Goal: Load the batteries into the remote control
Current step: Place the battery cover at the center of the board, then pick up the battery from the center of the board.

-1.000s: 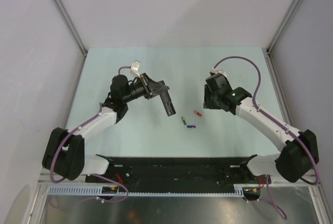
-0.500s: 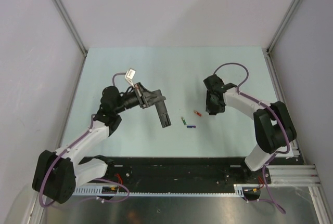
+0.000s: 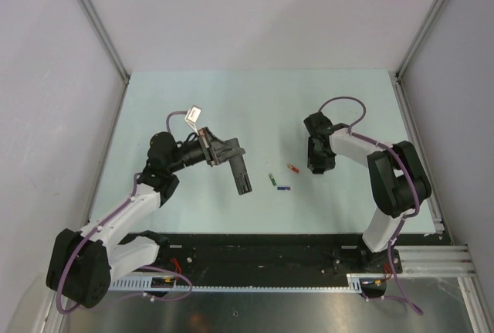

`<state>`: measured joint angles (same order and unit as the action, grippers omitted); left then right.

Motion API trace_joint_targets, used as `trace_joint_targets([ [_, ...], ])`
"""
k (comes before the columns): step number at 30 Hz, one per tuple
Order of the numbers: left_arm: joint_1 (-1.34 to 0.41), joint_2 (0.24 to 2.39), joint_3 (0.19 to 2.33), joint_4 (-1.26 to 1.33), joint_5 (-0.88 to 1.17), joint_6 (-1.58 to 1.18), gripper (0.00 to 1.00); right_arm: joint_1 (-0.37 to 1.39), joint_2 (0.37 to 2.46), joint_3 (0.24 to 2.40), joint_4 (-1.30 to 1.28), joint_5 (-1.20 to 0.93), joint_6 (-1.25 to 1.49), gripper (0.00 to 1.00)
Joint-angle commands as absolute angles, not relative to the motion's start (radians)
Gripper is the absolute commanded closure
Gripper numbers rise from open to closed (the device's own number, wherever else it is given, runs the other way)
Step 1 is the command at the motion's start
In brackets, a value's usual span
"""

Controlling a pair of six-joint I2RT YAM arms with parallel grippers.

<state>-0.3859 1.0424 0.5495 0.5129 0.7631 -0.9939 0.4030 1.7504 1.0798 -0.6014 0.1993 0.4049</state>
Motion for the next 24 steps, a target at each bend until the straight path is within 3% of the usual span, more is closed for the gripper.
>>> trace_joint_targets([
  [1, -0.39, 1.019, 0.543, 0.551, 0.793, -0.969, 1.0, 0.393, 1.769, 1.094, -0.594, 0.215, 0.385, 0.93],
  [3, -0.39, 1.017, 0.541, 0.551, 0.795, -0.973, 1.0, 0.393, 1.766, 1.094, -0.592, 0.219, 0.39, 0.82],
  [4, -0.39, 1.016, 0.541, 0.551, 0.796, -0.974, 1.0, 0.394, 1.76, 1.094, -0.592, 0.221, 0.391, 0.7],
  [6, -0.39, 1.009, 0.54, 0.551, 0.795, -0.974, 1.0, 0.394, 1.74, 1.094, -0.594, 0.233, 0.399, 0.56],
  [12, -0.39, 1.008, 0.546, 0.551, 0.792, -0.974, 1.0, 0.416, 1.599, 1.094, -0.611, 0.267, 0.449, 0.27],
  [15, -0.39, 1.011, 0.545, 0.551, 0.792, -0.973, 1.0, 0.445, 1.545, 1.097, -0.614, 0.282, 0.462, 0.2],
  [18, -0.39, 1.012, 0.542, 0.551, 0.792, -0.969, 1.0, 0.498, 1.491, 1.097, -0.617, 0.284, 0.463, 0.21],
  [20, -0.39, 1.008, 0.535, 0.551, 0.785, -0.965, 1.0, 0.572, 1.47, 1.097, -0.612, 0.27, 0.446, 0.24],
  [24, -0.388, 0.997, 0.511, 0.551, 0.776, -0.959, 1.0, 0.745, 1.489, 1.094, -0.586, 0.323, 0.4, 0.39],
])
